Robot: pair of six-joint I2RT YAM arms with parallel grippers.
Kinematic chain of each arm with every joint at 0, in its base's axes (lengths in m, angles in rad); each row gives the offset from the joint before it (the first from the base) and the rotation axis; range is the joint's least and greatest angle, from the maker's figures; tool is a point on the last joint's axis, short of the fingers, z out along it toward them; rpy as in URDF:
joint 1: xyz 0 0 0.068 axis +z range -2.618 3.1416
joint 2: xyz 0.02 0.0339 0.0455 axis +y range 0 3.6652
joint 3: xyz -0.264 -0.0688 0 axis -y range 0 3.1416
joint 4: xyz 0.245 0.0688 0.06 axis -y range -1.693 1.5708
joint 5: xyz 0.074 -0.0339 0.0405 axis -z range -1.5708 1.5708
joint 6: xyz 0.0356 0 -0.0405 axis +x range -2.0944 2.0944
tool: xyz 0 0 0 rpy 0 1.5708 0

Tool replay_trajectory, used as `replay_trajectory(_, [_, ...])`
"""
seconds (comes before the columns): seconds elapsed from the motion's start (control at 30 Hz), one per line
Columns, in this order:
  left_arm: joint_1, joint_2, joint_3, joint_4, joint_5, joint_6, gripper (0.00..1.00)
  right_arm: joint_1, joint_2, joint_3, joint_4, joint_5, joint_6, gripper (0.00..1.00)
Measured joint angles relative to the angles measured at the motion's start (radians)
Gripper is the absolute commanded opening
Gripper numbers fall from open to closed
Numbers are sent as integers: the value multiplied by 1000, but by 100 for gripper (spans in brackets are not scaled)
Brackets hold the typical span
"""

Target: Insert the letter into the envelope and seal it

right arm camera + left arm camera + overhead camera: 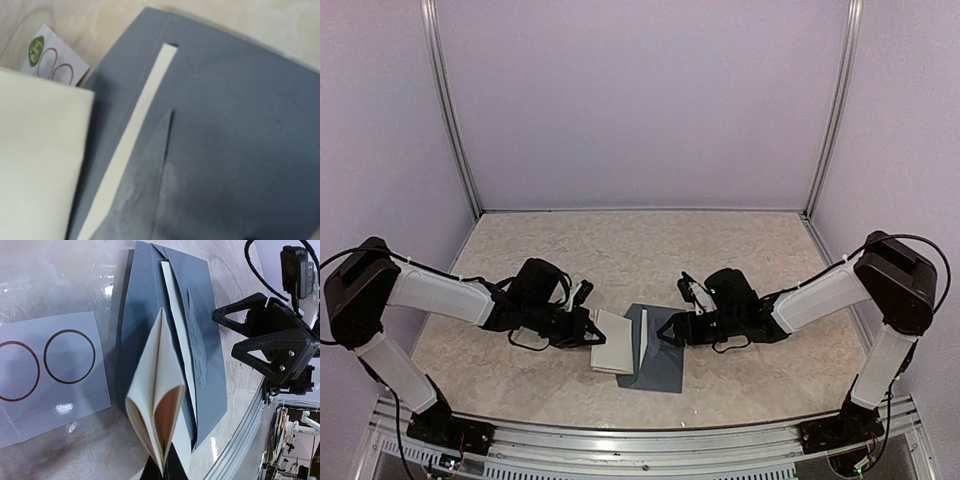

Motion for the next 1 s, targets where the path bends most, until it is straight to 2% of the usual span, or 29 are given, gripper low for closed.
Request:
replay_trajectory(0.53, [13, 118, 0, 36, 21, -21, 0, 0, 28, 23, 8, -21, -2, 65])
replay_trajectory(1.0, [-32, 192, 6, 209, 20, -137, 0, 0, 47, 23, 47, -61, 8, 65])
